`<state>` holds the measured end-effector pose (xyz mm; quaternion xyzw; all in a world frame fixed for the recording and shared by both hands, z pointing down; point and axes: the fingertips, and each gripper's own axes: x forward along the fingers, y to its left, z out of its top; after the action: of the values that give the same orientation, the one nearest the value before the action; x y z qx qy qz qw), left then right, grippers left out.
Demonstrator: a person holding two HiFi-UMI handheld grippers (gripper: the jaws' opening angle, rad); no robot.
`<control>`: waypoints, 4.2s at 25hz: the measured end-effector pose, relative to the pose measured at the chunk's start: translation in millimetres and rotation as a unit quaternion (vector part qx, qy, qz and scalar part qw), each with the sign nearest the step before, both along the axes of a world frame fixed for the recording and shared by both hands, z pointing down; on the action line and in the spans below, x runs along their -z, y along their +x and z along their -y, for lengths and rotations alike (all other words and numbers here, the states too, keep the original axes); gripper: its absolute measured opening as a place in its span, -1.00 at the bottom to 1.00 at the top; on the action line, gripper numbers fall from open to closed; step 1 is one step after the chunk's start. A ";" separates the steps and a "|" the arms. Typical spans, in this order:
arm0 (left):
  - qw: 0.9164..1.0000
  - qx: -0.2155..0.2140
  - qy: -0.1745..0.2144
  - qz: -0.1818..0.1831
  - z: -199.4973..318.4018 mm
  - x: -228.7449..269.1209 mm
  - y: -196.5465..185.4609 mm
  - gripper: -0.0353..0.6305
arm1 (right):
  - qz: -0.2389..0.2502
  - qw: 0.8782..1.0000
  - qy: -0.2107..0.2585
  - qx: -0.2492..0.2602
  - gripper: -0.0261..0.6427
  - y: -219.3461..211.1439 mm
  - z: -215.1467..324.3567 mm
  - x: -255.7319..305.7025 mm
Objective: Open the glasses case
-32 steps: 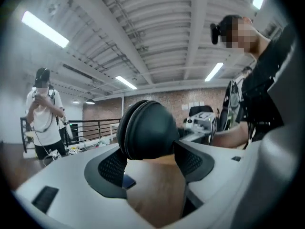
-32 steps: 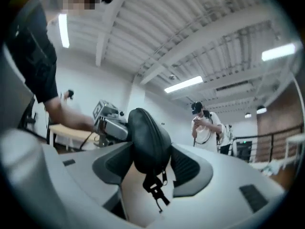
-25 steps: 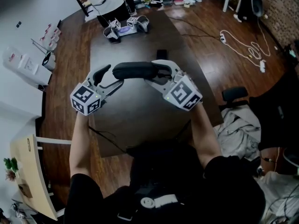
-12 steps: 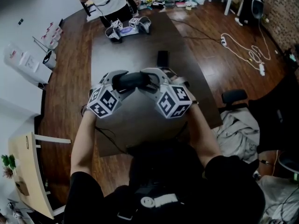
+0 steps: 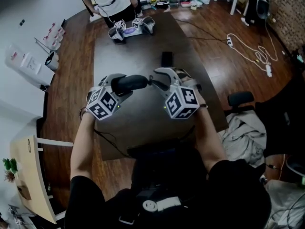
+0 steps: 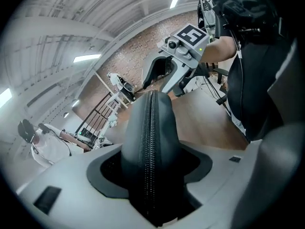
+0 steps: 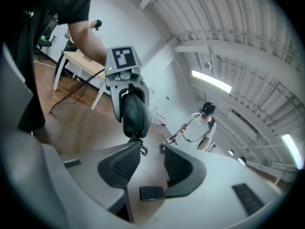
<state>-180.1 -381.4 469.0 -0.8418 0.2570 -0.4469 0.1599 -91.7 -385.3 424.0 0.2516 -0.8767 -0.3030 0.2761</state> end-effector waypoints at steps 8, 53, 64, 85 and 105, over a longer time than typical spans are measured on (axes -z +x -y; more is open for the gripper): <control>0.997 -0.023 0.012 0.068 -0.1 -9.7 -1.9 -0.06 | -0.002 1.000 0.005 -0.018 -0.47 -0.6 11.3 -4.3; 0.992 0.007 -0.048 -0.116 -11.5 10.0 28.8 -0.09 | 0.030 0.998 -0.023 -0.051 -0.88 -23.5 6.1 -53.2; 0.971 0.027 -0.072 -0.226 -1.3 28.2 46.1 -0.09 | 0.211 0.967 -0.131 -0.062 -0.88 -12.9 16.6 -24.4; 0.932 0.207 0.045 -0.295 45.4 33.3 44.6 -0.08 | 0.552 0.720 -0.417 -0.045 0.12 -6.6 31.0 22.2; 0.944 0.047 0.011 -0.326 14.0 44.7 53.4 0.02 | 0.595 0.694 -0.405 -0.023 0.02 23.4 33.7 45.8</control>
<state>-126.7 -395.4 424.3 -0.9266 0.3390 -0.1526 0.0558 -68.3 -418.9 378.2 0.2635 -0.8893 0.3013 -0.2211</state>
